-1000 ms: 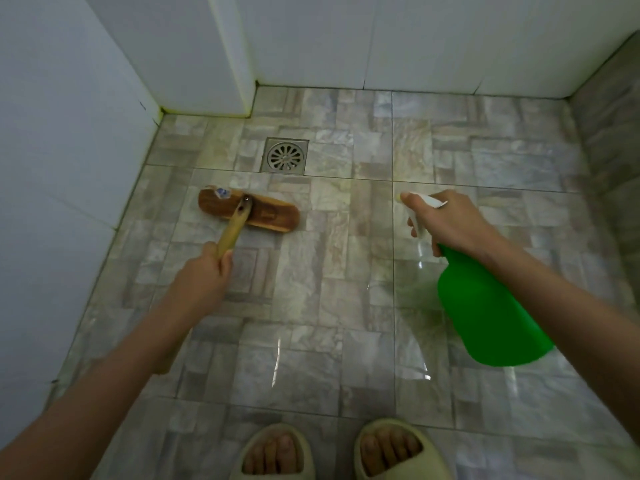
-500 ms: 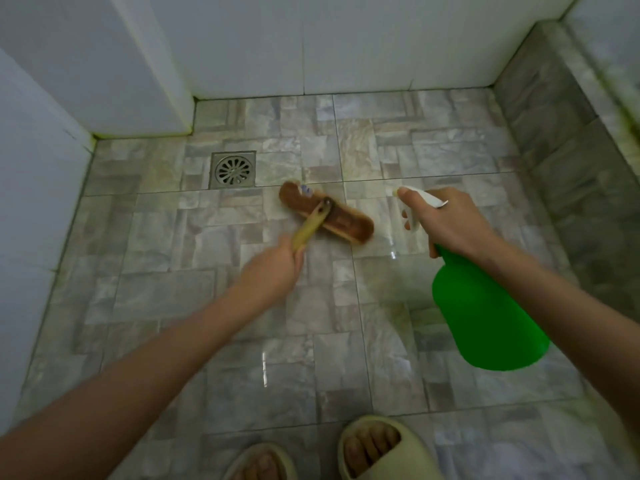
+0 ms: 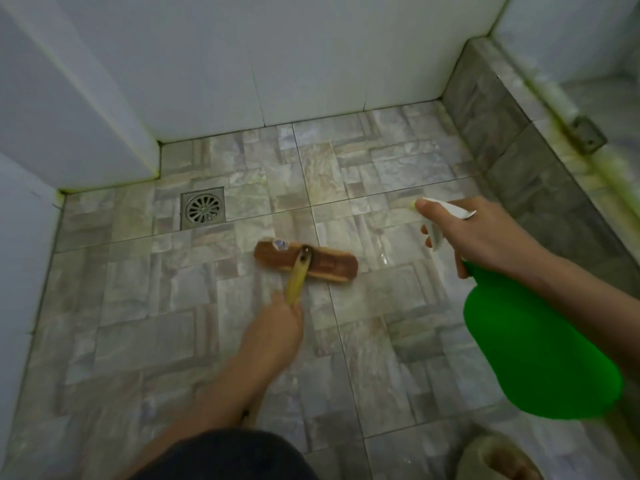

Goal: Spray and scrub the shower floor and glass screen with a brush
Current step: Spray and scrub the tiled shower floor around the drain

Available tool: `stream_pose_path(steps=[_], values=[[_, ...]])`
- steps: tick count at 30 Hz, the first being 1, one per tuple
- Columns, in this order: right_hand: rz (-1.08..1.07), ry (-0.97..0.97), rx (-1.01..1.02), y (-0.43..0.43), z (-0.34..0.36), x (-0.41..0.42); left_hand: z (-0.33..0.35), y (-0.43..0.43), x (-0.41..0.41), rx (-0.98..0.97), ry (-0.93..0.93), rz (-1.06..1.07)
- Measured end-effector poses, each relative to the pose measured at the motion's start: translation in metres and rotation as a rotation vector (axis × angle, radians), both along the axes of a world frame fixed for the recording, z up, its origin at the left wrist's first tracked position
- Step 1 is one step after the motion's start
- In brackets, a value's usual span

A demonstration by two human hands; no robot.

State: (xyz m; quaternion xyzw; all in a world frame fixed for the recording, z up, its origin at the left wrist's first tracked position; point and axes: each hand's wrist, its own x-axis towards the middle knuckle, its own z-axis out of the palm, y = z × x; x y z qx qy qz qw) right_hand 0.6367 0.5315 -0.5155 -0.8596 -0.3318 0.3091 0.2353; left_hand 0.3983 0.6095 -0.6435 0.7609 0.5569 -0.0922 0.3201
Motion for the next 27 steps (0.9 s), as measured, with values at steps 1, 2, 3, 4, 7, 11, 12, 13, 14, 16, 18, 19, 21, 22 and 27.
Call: stream_pose_path(steps=[1,2,3,4,7,11,12,13,14,16,18,19,21,22,27], values=[[-0.002,0.0,0.012,0.002,0.0,0.001,-0.005,0.02,0.015,0.031,-0.011,0.018],[-0.008,-0.001,0.025,0.004,-0.001,0.002,-0.008,0.043,0.029,0.049,-0.028,0.061],[-0.017,-0.002,0.038,0.007,-0.004,0.003,-0.012,0.063,0.04,0.061,-0.045,0.107],[-0.024,0.002,0.043,0.01,-0.009,0.003,-0.017,0.071,0.042,0.07,-0.055,0.136],[-0.009,0.025,0.042,0.018,-0.017,0.005,-0.022,0.056,0.018,0.078,-0.051,0.104],[0.02,0.057,-0.004,0.022,-0.023,0.011,-0.006,0.054,-0.018,0.049,0.083,-0.166],[0.025,0.063,-0.002,0.024,-0.025,0.015,-0.001,0.071,-0.012,0.061,0.131,-0.24],[0.029,0.061,0.003,0.025,-0.027,0.018,0.003,0.088,-0.003,0.082,0.168,-0.295],[0.032,0.054,0.009,0.027,-0.03,0.022,0.006,0.105,0.011,0.112,0.195,-0.331],[0.051,0.052,0.016,0.03,-0.038,0.029,0.008,0.136,0.045,0.161,0.2,-0.306],[0.071,0.057,0.024,0.028,-0.043,0.037,0.002,0.153,0.081,0.168,0.141,-0.185],[0.073,0.057,0.032,0.027,-0.045,0.038,-0.003,0.154,0.093,0.163,0.108,-0.113],[0.077,0.065,0.039,0.023,-0.048,0.045,-0.015,0.136,0.105,0.156,0.004,0.092],[0.088,0.07,0.03,0.02,-0.05,0.05,-0.023,0.115,0.105,0.141,-0.049,0.222],[0.103,0.12,0.007,0.01,-0.051,0.071,-0.024,-0.063,0.078,0.024,-0.089,0.543]])
